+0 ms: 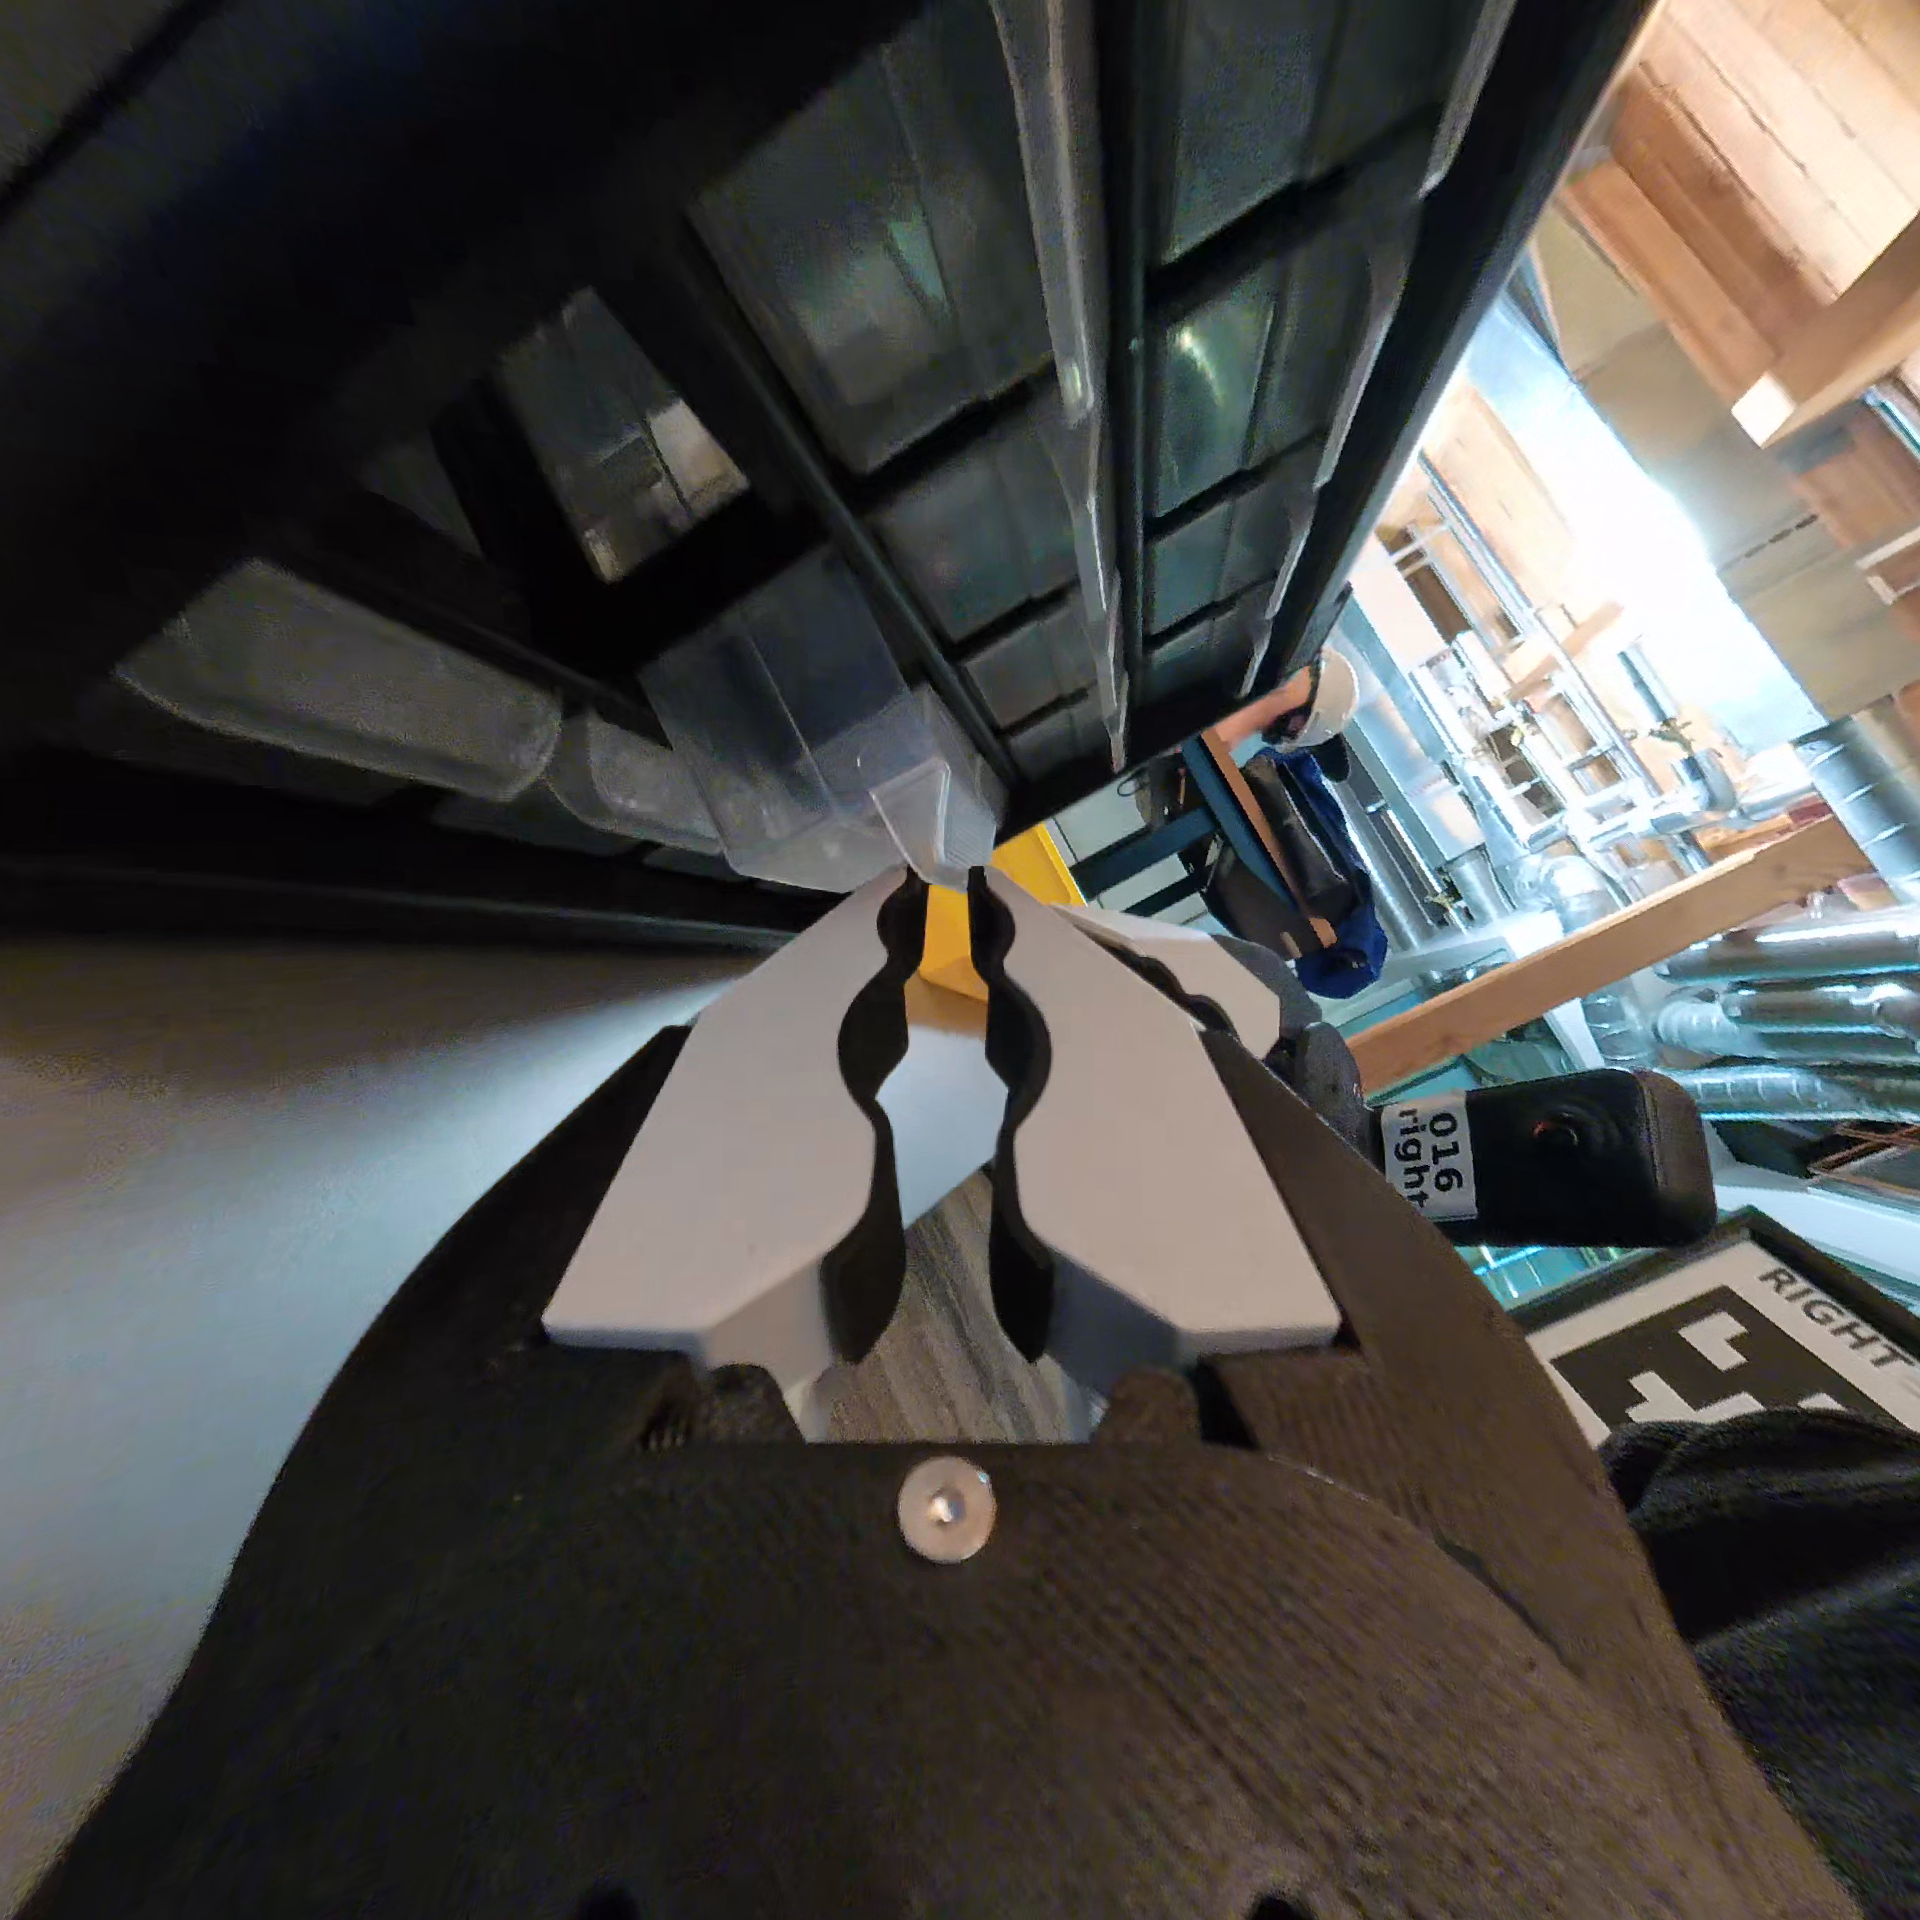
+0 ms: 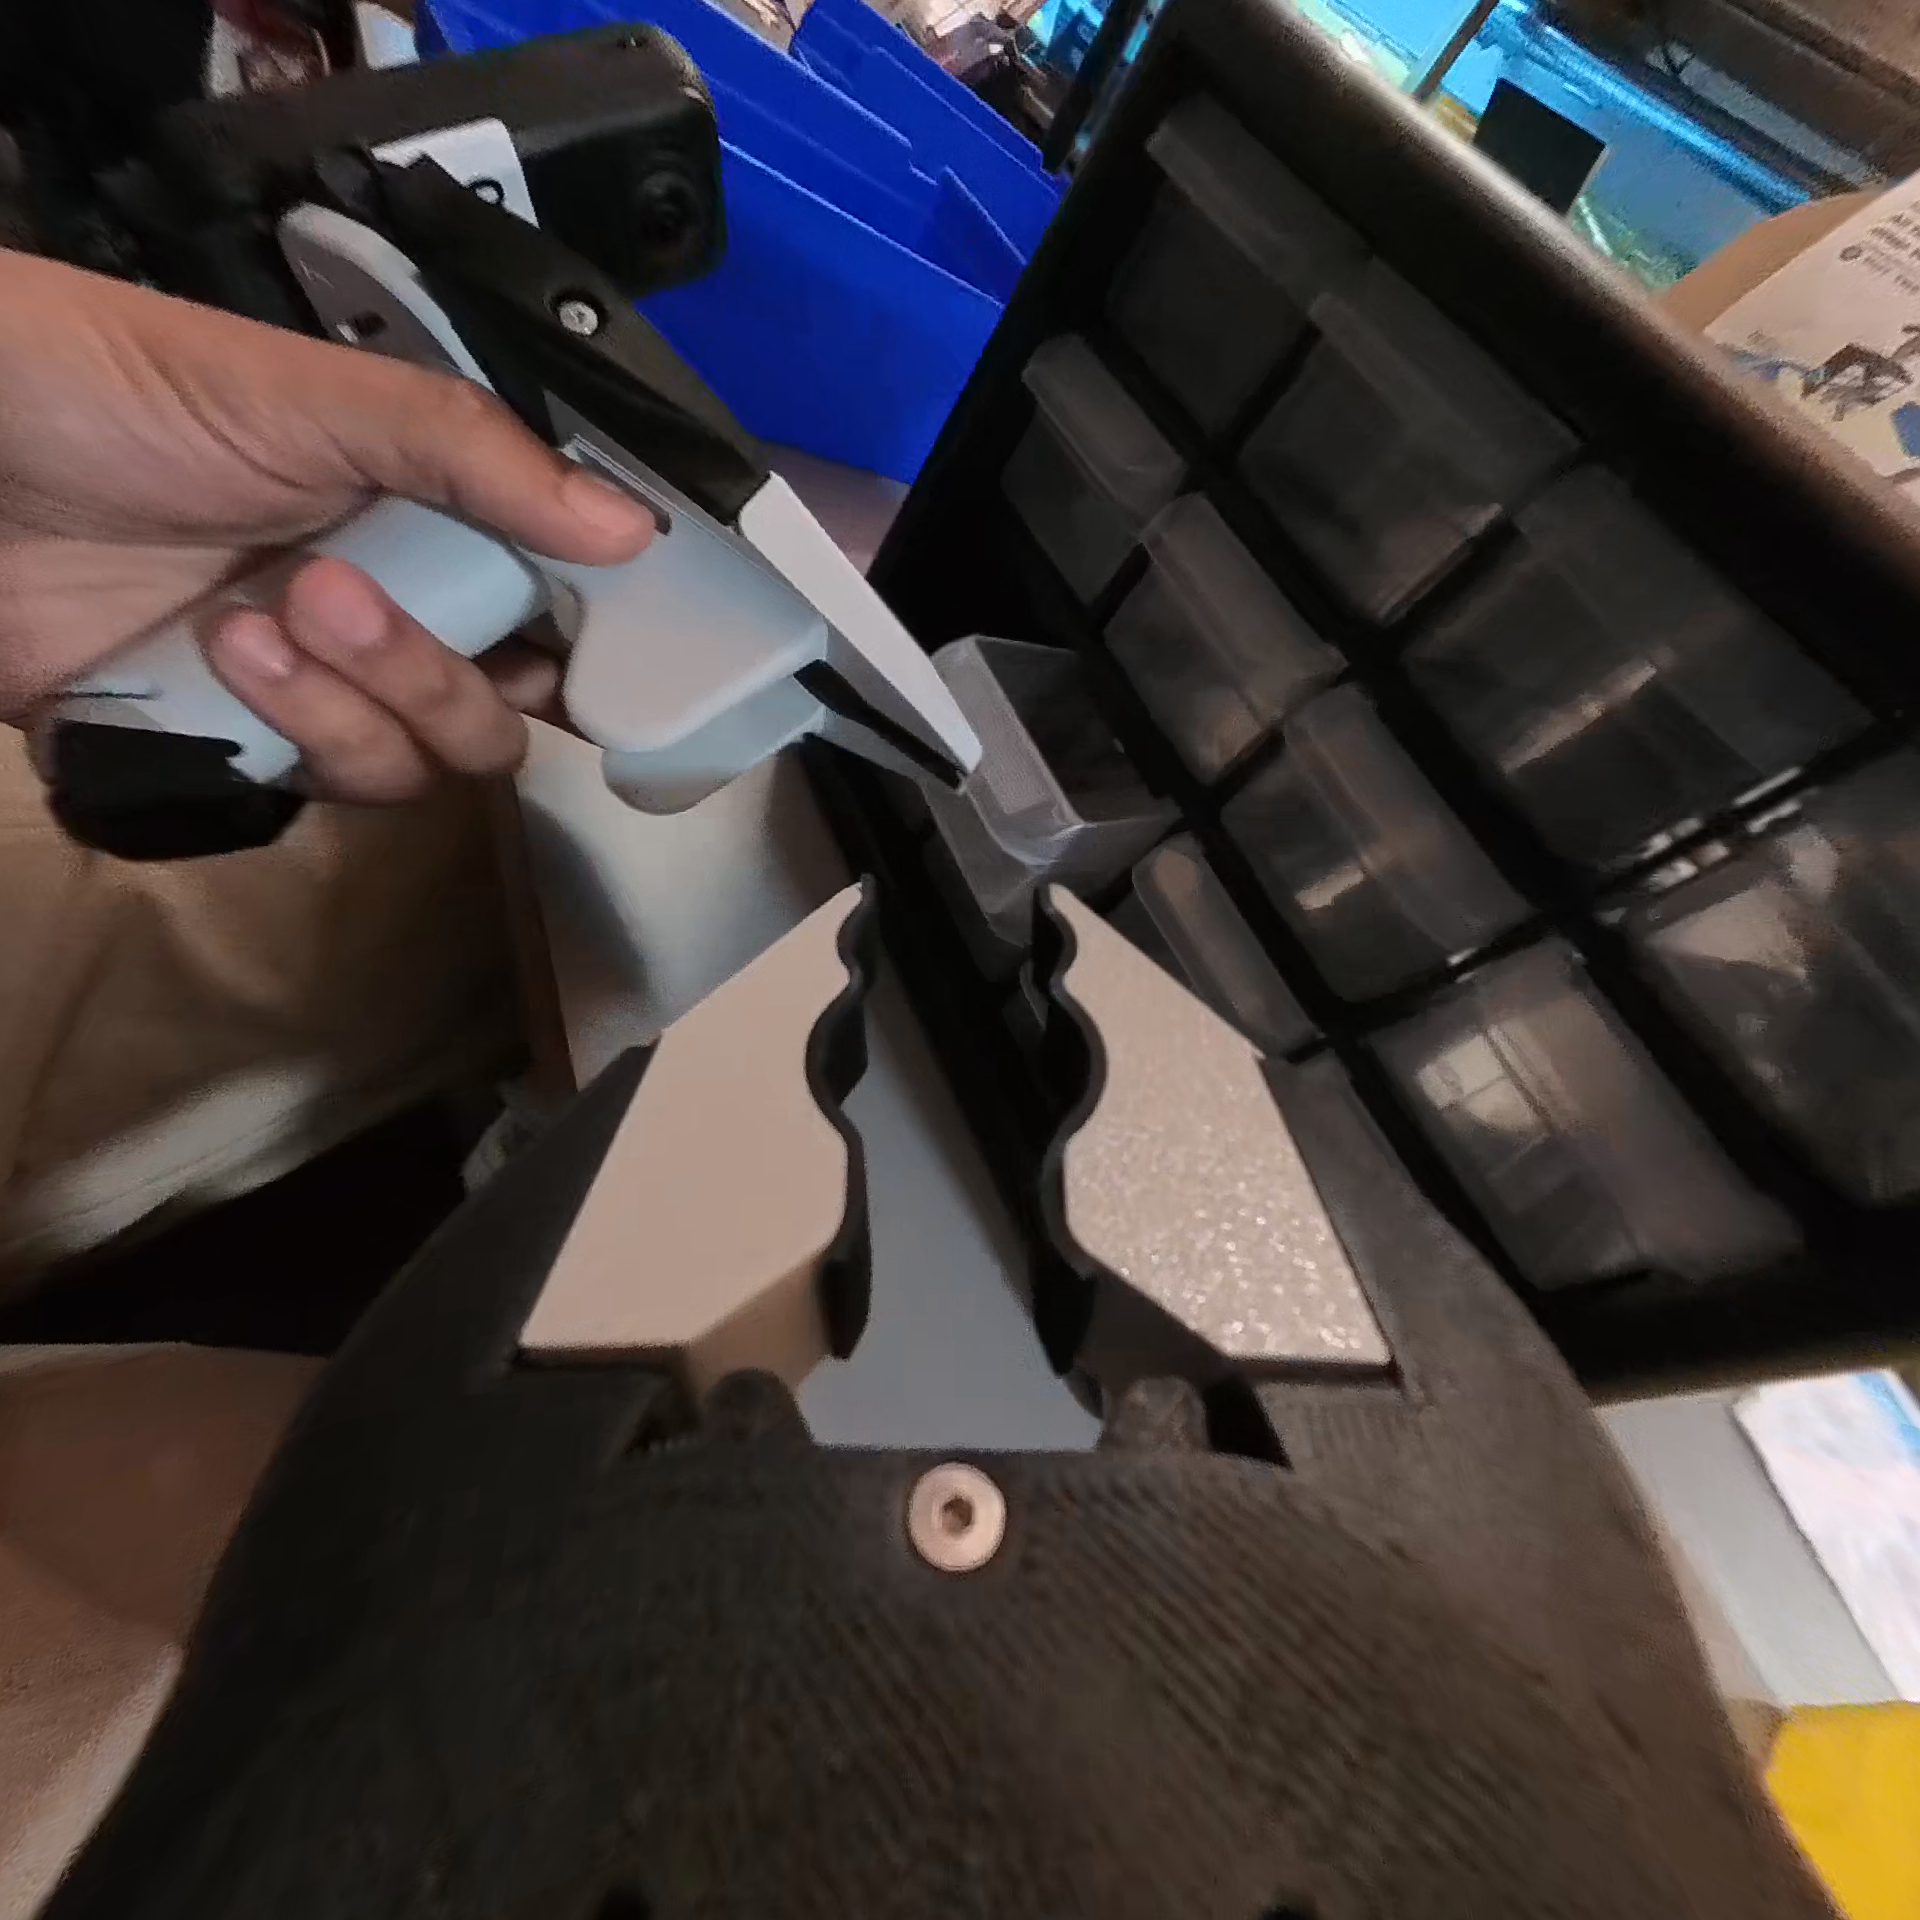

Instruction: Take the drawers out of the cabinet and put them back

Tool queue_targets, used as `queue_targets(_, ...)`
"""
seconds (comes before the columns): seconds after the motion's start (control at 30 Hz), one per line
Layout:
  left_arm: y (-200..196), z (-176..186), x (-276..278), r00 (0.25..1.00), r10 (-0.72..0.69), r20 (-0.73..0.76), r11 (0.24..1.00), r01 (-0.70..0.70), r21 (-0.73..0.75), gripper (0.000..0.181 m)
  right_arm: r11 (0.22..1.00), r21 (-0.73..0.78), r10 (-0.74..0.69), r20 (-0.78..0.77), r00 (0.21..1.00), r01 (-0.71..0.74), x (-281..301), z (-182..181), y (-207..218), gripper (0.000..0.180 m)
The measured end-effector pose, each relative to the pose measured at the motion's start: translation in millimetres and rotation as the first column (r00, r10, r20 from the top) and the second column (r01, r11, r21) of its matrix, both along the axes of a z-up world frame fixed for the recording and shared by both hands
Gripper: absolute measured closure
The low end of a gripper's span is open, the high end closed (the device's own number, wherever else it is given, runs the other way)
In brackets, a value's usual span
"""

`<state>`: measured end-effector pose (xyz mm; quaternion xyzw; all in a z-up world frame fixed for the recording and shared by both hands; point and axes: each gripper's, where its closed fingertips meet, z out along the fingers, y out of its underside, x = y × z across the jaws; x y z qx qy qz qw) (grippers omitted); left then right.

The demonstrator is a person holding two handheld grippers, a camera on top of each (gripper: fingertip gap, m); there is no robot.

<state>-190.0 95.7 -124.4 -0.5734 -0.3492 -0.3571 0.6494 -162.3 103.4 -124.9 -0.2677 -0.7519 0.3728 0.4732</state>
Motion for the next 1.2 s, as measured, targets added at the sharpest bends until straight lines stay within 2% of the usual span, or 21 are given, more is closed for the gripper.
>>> queue_targets(0.17,-4.3,-6.1,15.5,0.996,-0.074,0.053,0.997,0.075,-0.017,0.181,0.977,0.185,-0.098,-0.071,0.993,0.11,-8.7,3.9,4.6,0.142)
queue_targets(0.3,-13.0,-21.1,32.8,0.973,-0.176,0.148,0.983,0.183,-0.033,0.155,0.928,0.346,-0.131,-0.044,0.99,0.138,-13.0,-3.6,2.2,0.142)
queue_targets(0.4,-24.9,-26.0,33.0,0.964,-0.19,0.184,0.979,0.201,-0.043,0.145,0.888,0.435,-0.12,-0.099,0.988,0.152,-19.4,1.1,-9.1,0.138)
queue_targets(0.43,-28.4,-26.8,32.0,0.967,-0.192,0.166,0.977,0.205,-0.063,0.145,0.871,0.461,-0.123,-0.134,0.983,0.172,-22.8,3.2,-11.9,0.139)
queue_targets(0.5,-34.1,-25.4,28.9,0.974,-0.201,0.101,0.973,0.211,-0.096,0.143,0.819,0.524,-0.121,-0.241,0.963,0.234,-30.2,9.2,-14.7,0.159)
queue_targets(0.6,-40.3,-21.5,21.0,0.976,-0.216,0.011,0.968,0.216,-0.131,0.142,0.739,0.628,-0.064,-0.297,0.953,0.245,-37.6,5.5,-23.5,0.166)
queue_targets(0.63,-42.2,-18.8,17.6,0.977,-0.212,-0.008,0.969,0.209,-0.129,0.142,0.737,0.632,-0.075,-0.278,0.958,0.241,-40.4,3.1,-24.2,0.163)
queue_targets(0.73,-46.5,-14.0,11.3,0.978,-0.206,-0.026,0.972,0.201,-0.122,0.142,0.8,0.559,-0.138,-0.179,0.974,0.216,-44.7,0.6,-24.3,0.152)
queue_targets(0.93,-46.3,-17.3,13.9,0.973,-0.226,0.038,0.967,0.229,-0.109,0.142,0.853,0.479,-0.201,-0.064,0.978,0.206,-48.2,2.9,-17.4,0.132)
queue_targets(1.13,-44.5,-16.2,20.0,0.97,-0.242,0.011,0.964,0.241,-0.111,0.142,0.933,0.348,-0.16,0.182,0.97,0.088,-50.2,-9.9,-19.1,0.138)
queue_targets(1.2,-42.8,-16.4,24.5,0.965,-0.262,-0.017,0.959,0.258,-0.121,0.142,0.95,0.305,-0.138,0.234,0.962,0.062,-51.2,-8.8,-17.8,0.146)
